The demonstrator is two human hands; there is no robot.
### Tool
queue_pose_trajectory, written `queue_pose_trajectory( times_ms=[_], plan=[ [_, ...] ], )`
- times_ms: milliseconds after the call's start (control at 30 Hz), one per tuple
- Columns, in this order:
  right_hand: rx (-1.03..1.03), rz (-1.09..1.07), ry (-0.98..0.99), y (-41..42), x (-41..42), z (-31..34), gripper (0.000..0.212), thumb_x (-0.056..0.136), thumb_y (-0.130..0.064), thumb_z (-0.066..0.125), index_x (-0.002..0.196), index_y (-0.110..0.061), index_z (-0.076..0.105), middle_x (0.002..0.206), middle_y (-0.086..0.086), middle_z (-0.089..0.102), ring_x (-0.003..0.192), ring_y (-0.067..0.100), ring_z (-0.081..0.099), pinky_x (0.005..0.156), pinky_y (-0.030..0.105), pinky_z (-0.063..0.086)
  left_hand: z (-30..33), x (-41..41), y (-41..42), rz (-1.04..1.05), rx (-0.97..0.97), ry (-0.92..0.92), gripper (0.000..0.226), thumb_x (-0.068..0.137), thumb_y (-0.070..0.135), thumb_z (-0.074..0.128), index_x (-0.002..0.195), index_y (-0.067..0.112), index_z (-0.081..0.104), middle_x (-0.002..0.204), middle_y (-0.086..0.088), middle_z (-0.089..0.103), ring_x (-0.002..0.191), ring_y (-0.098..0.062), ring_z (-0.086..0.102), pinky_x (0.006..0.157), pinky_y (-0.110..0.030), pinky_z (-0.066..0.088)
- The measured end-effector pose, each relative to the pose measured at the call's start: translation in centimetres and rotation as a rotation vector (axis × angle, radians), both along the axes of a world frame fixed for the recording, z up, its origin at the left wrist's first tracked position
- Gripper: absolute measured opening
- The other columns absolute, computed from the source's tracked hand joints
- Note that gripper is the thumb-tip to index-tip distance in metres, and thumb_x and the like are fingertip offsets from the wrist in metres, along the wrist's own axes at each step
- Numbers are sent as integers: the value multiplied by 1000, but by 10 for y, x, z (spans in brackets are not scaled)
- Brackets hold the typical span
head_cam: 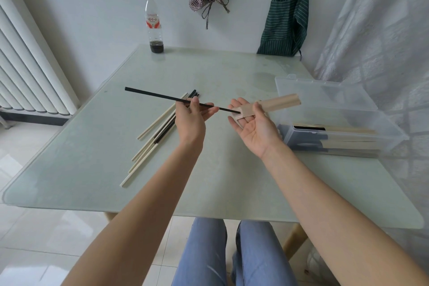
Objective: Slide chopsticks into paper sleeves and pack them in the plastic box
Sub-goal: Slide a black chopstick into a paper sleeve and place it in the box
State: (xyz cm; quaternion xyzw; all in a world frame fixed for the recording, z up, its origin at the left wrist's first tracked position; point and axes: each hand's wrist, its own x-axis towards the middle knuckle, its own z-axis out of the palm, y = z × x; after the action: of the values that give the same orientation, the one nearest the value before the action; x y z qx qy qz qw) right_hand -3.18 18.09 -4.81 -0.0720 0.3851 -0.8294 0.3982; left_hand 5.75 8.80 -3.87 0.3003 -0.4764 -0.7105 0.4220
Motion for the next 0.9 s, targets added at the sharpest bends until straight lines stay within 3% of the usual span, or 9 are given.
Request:
queue_pose_trajectory(
  times_ms=[200, 400, 567, 700, 900],
  plan=[
    [-3, 18, -17, 1, 3, 1, 40, 103, -34, 27, 110, -9, 58, 112, 5, 64, 104, 15, 60, 93, 33, 47, 0, -1, 1, -5, -1, 22, 17, 102, 14, 37, 85, 14, 42, 82, -12, 66, 58, -13, 69, 91, -38, 53],
    [23, 16, -18, 0, 5, 1, 39, 102, -33, 28, 110, -11, 59, 111, 6, 65, 105, 17, 61, 95, 34, 46, 0, -1, 4, -36, 86, 86, 14, 102, 12, 34, 90, 9, 41, 81, -12, 66, 59, -12, 70, 87, -31, 55],
    [138, -66, -1, -1, 12, 3, 17, 98, -22, 47, 88, -16, 60, 92, 7, 65, 88, 16, 63, 76, 29, 50, -3, 1, 3, -67, 162, 151, 7, 100, 9, 41, 101, 3, 44, 83, -10, 59, 61, -11, 70, 72, -19, 57],
    [128, -115, 9, 2, 16, 5, 17, 94, -13, 54, 80, -21, 58, 87, 7, 65, 82, 17, 63, 76, 27, 49, -7, 1, 2, -48, 80, 29, 7, 96, 11, 51, 98, 4, 51, 75, -3, 56, 56, -3, 64, 64, -15, 54],
    [183, -48, 116, 11, 19, 12, 25, 95, -9, 52, 73, -20, 54, 87, 11, 62, 83, 22, 60, 81, 31, 46, -10, 7, -4, -93, 50, -87, 10, 92, 13, 59, 82, 13, 58, 67, 1, 56, 64, -6, 61, 65, -14, 48]
  ],
)
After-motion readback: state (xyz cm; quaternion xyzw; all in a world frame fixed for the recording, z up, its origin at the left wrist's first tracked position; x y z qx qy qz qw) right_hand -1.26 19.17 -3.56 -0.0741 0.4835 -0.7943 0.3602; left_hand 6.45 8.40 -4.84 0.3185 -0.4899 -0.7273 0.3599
